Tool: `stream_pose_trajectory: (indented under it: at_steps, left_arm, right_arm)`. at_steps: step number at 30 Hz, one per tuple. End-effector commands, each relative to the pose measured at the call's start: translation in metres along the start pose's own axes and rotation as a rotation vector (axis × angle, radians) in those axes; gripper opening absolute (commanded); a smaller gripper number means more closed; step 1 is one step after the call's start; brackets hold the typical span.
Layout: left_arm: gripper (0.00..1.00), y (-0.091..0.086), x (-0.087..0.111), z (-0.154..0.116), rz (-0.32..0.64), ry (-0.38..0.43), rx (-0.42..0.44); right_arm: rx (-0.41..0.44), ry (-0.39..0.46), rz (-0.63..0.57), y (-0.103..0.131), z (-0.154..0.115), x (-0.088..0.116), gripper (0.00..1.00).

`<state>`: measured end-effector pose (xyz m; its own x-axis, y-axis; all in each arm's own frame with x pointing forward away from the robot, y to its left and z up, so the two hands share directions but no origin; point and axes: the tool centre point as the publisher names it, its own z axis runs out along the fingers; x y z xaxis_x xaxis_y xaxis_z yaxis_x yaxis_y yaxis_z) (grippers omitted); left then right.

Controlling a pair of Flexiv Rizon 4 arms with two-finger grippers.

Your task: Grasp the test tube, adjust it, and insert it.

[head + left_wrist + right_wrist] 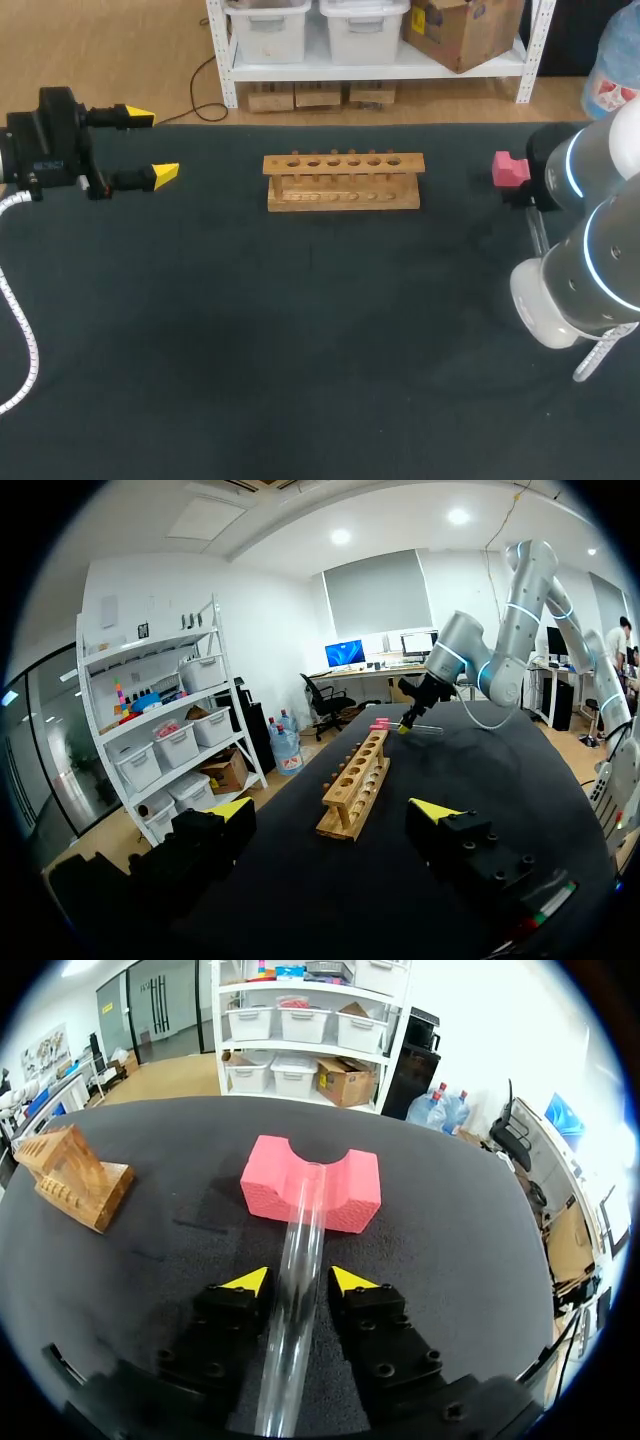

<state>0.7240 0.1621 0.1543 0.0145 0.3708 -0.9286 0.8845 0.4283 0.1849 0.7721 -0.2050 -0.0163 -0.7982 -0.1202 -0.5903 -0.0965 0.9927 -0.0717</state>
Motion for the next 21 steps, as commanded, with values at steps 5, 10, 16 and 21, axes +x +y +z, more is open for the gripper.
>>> stream_pose_trajectory:
  at_steps: [5,10,16,21]
  left_arm:
    - [1.0,-0.001,0.002,0.001,0.003,-0.007,-0.009]
    - [1.0,-0.001,0.002,0.001,0.003,-0.007,-0.009]
    - [1.0,-0.001,0.002,0.001,0.003,-0.007,-0.009]
    - [1.0,-0.001,0.002,0.001,0.003,-0.007,-0.009]
  right_arm:
    - [-0.003,0.005,-0.002,-0.001,0.0,0.001,0.13]
    - [0.0,0.003,-0.006,0.0,-0.001,0.002,0.0]
    - [0.009,-0.005,0.0,-0.002,-0.007,0.001,0.0]
    - [0.019,-0.025,0.029,-0.001,-0.018,-0.006,0.0]
